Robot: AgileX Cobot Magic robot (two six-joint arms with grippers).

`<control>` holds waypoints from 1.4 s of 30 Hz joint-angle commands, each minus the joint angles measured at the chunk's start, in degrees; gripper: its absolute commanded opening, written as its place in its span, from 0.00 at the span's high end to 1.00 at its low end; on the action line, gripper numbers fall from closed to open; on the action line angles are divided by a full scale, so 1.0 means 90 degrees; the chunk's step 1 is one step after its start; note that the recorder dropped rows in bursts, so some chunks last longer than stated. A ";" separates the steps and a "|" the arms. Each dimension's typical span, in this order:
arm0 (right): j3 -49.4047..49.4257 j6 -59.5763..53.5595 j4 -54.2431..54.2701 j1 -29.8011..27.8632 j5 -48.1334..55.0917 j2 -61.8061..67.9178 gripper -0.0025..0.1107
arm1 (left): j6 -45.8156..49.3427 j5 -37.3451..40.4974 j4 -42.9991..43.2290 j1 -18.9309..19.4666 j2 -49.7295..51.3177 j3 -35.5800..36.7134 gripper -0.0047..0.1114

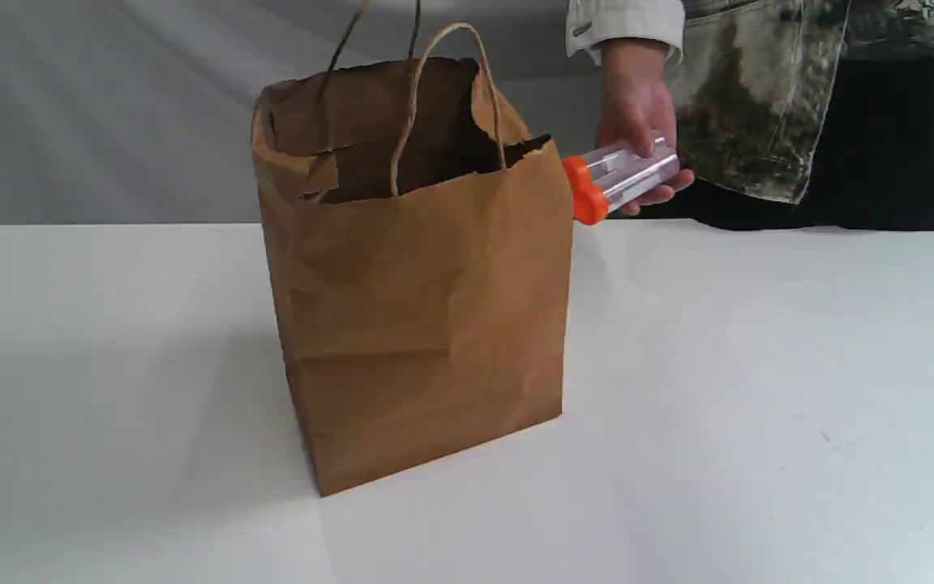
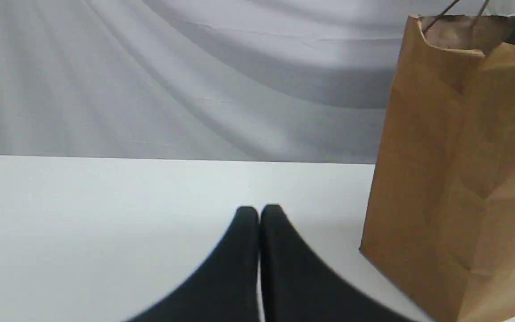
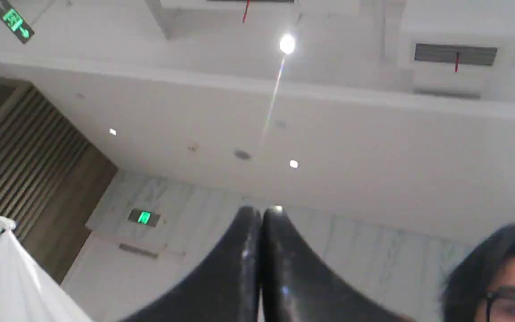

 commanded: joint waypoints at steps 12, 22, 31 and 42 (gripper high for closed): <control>-0.1468 0.2241 -0.1661 -0.0027 0.1142 0.1510 0.98 | -0.0032 -0.0053 -0.0030 -0.0003 -0.0031 0.0027 0.96; -0.2458 0.4367 -0.4032 0.0507 0.2769 0.2315 0.98 | -0.0032 -0.0053 -0.0030 -0.0003 -0.0031 0.0027 0.96; -0.3741 0.8936 -0.7648 0.1238 0.2917 0.3210 0.98 | -0.0032 -0.0053 -0.0030 -0.0003 -0.0031 0.0027 0.96; -0.3930 0.9136 -0.7648 0.0900 0.2397 0.3605 0.98 | -0.0032 -0.0053 -0.0030 -0.0003 -0.0031 0.0027 0.96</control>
